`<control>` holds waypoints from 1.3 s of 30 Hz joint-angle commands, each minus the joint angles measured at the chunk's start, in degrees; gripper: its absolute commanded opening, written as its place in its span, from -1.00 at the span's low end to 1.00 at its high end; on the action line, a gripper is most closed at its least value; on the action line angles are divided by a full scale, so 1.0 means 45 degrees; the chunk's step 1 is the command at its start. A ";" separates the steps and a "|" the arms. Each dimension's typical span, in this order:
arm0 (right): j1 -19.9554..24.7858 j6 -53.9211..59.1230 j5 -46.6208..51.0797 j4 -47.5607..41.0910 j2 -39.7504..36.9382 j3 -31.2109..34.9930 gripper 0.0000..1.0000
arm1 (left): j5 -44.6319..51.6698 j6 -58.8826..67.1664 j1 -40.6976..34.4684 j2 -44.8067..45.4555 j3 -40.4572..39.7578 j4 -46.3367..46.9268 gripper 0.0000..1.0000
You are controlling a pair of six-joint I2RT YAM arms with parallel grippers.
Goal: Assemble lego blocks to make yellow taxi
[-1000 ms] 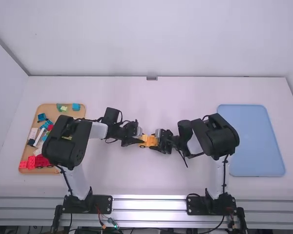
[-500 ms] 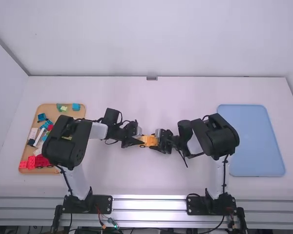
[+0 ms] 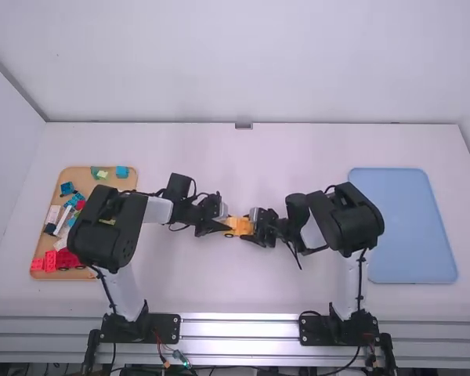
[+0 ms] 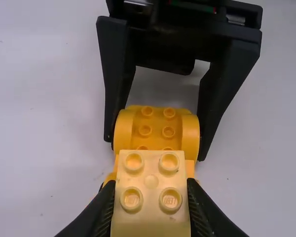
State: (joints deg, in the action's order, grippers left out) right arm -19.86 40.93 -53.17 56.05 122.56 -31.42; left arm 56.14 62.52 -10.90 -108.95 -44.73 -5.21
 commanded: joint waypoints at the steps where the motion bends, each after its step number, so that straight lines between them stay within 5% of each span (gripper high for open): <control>1: -0.0019 -0.0039 0.0121 -0.0121 0.0136 0.0160 0.17 | -0.0053 -0.0029 -0.0083 0.0189 0.0160 0.0044 -0.82; 9: -0.0015 -0.0049 0.0117 -0.0214 0.0136 0.0073 0.16 | 0.0044 -0.0034 -0.0083 0.0189 0.0384 -0.0369 -0.49; 17: -0.0015 -0.0053 0.0121 -0.0223 0.0136 0.0073 0.17 | 0.0078 -0.0039 -0.0083 0.0189 0.0432 -0.0243 -0.45; 23: -0.0015 -0.0136 0.0117 -0.0185 0.0136 0.0073 0.24 | 0.0083 -0.0039 -0.0083 0.0189 0.0432 -0.0287 -0.05; 27: -0.0015 -0.0141 0.0117 -0.0214 0.0136 0.0063 0.24 | 0.0078 -0.0039 -0.0083 0.0189 0.0432 -0.0330 0.00; 30: -0.0015 -0.0136 0.0117 -0.0214 0.0136 0.0068 0.24 | 0.0078 -0.0039 -0.0083 0.0189 0.0408 -0.0330 -0.02; 36: -0.0015 -0.0141 0.0117 -0.0219 0.0136 0.0068 0.25 | 0.0078 -0.0034 -0.0083 0.0189 0.0408 -0.0403 -0.57; 39: -0.0015 -0.0141 0.0121 -0.0219 0.0136 0.0073 0.25 | 0.0083 -0.0034 -0.0083 0.0189 0.0432 -0.0549 -0.66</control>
State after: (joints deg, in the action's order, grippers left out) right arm -19.86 40.88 -53.36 55.79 122.56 -31.44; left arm 56.75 62.52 -10.90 -108.95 -43.86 -7.66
